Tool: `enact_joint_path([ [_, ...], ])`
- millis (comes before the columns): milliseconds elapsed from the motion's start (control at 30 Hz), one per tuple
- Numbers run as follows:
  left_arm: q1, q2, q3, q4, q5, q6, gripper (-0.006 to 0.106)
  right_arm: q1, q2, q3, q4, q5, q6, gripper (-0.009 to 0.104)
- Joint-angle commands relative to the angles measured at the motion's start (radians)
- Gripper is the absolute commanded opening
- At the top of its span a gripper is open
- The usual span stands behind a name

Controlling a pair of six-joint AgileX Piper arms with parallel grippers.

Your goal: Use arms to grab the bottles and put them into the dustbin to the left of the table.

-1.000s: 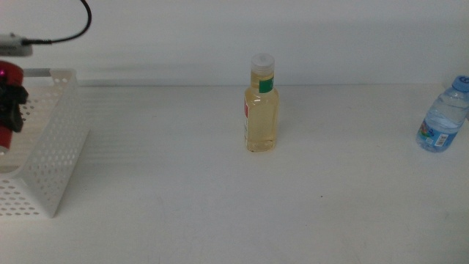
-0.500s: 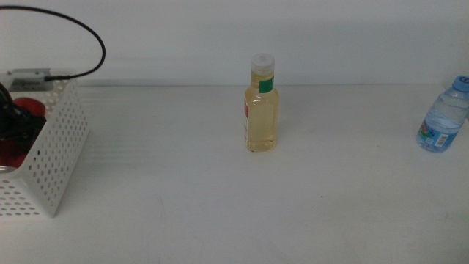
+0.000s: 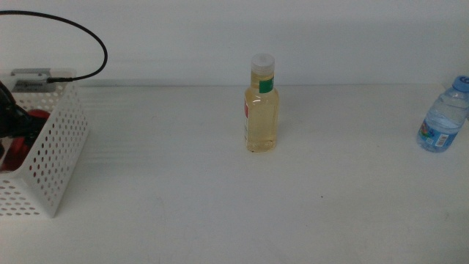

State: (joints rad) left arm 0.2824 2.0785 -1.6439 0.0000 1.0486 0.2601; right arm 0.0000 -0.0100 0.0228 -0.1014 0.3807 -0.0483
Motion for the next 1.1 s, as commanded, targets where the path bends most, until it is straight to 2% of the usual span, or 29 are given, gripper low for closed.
enact_joint_path([
  [0, 0.0, -0.068, -0.031, -0.006, -0.004, 0.007, 0.09, -0.005, -0.027, -0.003, -0.01, -0.071, -0.009, 0.074],
  [233, -0.001, -0.112, -0.149, -0.025, 0.212, -0.006, 0.09, -0.005, -0.027, -0.003, -0.01, -0.071, -0.009, 0.074],
  [400, -0.027, -0.225, -0.168, -0.08, 0.213, -0.048, 0.09, -0.005, -0.027, -0.003, -0.01, -0.071, -0.009, 0.074],
  [1067, -0.425, -0.643, -0.168, -0.044, 0.195, -0.174, 0.09, -0.005, -0.027, -0.003, -0.01, -0.071, -0.009, 0.074],
])
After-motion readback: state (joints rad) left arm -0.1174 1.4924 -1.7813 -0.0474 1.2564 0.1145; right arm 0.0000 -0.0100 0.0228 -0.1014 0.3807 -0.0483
